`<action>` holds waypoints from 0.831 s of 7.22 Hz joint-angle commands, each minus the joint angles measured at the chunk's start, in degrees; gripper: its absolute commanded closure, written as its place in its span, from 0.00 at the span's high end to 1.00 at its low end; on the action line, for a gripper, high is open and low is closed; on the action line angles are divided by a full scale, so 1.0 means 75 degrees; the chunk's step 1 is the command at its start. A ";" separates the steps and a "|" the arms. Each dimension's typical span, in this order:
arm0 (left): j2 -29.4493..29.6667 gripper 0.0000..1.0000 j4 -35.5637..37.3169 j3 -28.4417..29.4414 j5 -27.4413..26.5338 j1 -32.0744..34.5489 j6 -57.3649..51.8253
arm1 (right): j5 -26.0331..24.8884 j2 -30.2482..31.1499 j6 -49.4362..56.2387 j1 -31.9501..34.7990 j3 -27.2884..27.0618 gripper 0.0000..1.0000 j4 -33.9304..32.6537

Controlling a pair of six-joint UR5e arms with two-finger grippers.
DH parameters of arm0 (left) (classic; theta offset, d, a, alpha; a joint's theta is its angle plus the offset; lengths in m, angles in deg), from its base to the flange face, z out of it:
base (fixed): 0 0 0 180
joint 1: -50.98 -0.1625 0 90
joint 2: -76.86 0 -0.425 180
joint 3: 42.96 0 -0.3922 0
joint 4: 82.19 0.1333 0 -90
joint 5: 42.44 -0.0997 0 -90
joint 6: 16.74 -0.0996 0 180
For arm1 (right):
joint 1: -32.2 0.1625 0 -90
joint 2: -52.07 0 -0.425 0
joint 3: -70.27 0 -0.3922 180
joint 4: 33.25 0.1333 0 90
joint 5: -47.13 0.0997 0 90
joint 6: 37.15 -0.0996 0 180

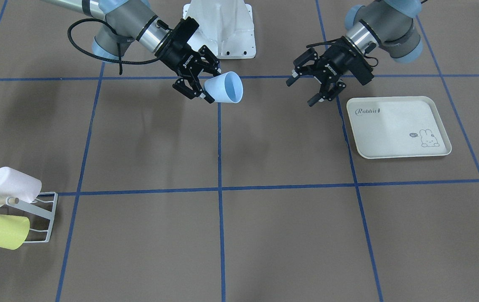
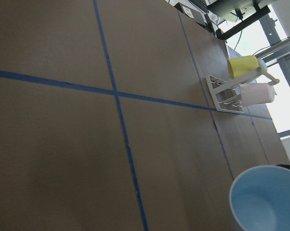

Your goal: Transfer IKEA cup to right arm and place on rack

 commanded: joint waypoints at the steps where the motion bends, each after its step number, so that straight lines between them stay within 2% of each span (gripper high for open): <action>1: -0.0876 1.00 0.0505 -0.0020 0.0068 0.0751 -0.1712 | -0.0019 0.0271 0.0905 0.0472 -0.0410 0.00 -0.1683; 2: -0.1379 1.00 0.0519 -0.0009 0.0149 0.1033 -0.2565 | -0.0019 0.0447 0.1130 0.0821 -0.0831 0.00 -0.2642; 3: -0.1801 1.00 0.0530 0.0003 0.0533 0.1570 -0.3595 | -0.0019 0.0461 0.1632 0.1161 -0.1392 0.00 -0.4149; 4: -0.1922 1.00 0.0542 0.0108 0.1349 0.2387 -0.4591 | -0.0031 0.0426 0.2240 0.1420 -0.2013 0.00 -0.5846; 5: -0.1946 1.00 0.0542 0.0294 0.1868 0.2894 -0.5135 | -0.0054 0.0519 0.2571 0.1933 -0.2611 0.00 -0.7464; 6: -0.1946 1.00 0.0542 0.0331 0.1873 0.2934 -0.5140 | -0.0077 0.0566 0.3375 0.2263 -0.3278 0.00 -0.8919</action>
